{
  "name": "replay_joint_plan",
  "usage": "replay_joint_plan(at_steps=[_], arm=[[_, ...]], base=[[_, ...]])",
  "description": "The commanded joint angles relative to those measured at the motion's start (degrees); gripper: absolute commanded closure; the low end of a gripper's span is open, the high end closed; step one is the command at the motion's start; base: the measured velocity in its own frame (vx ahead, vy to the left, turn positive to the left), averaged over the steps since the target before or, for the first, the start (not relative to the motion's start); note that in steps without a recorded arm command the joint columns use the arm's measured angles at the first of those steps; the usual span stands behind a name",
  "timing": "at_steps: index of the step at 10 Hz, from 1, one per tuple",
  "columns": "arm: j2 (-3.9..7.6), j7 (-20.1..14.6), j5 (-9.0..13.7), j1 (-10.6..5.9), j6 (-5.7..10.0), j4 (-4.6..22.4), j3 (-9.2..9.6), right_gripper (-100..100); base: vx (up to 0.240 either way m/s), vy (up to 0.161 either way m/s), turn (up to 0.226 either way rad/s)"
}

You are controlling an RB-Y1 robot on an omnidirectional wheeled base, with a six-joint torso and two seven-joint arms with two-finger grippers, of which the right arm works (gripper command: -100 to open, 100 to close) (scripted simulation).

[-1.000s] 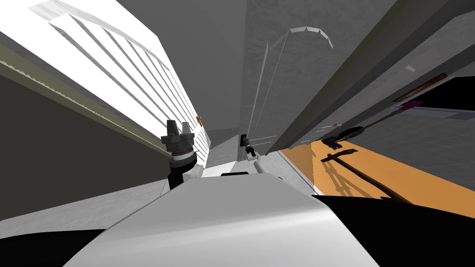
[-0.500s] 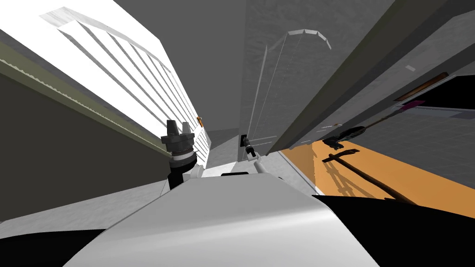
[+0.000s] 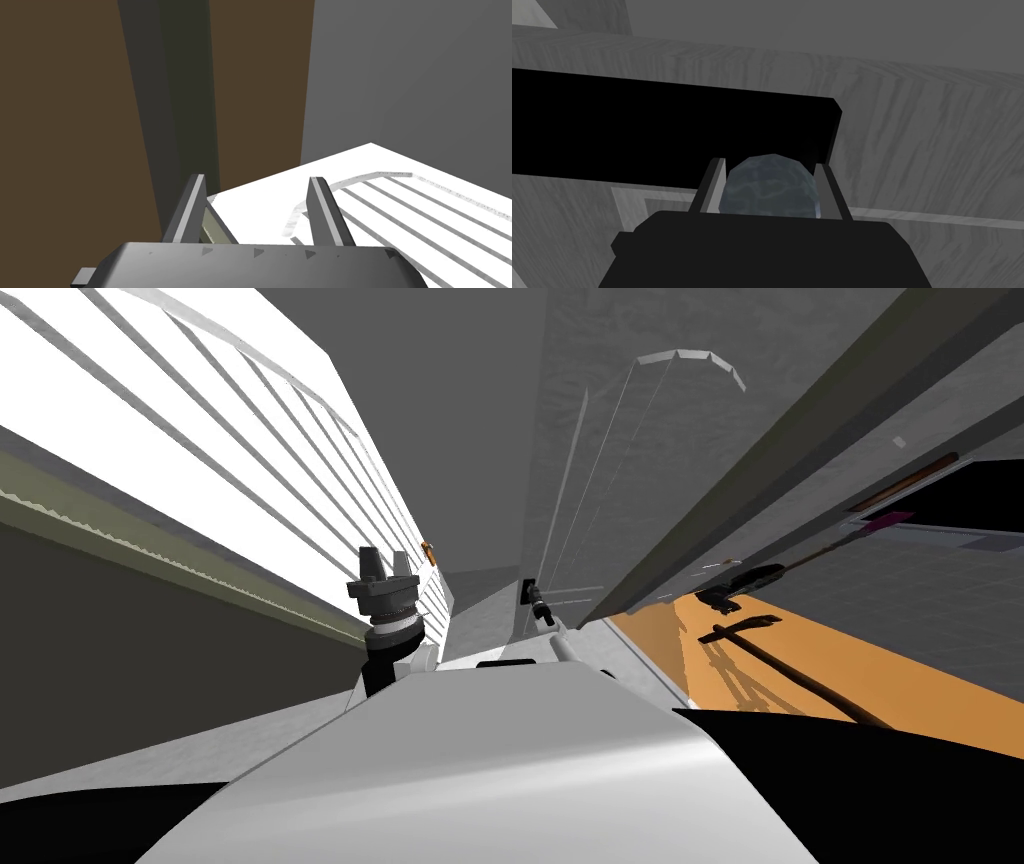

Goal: Push the door open

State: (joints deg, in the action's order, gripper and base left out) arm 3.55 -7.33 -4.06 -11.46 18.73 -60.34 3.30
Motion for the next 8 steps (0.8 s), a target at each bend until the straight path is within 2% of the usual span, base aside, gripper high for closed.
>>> replay_joint_plan(at_steps=[1, 4, 8], arm=[[0.51, 0.6, 0.1, -0.06, 0.04, -0.7, -1.83, 100], [1.05, 1.2, 0.5, -0.16, 0.09, -0.3, -4.16, 100], [1.33, 1.8, 0.8, -0.26, 0.14, 0.0, -6.30, 100]], base=[[0.220, 0.100, -0.036], [0.193, 0.132, -0.078], [0.137, 0.099, -0.071]])
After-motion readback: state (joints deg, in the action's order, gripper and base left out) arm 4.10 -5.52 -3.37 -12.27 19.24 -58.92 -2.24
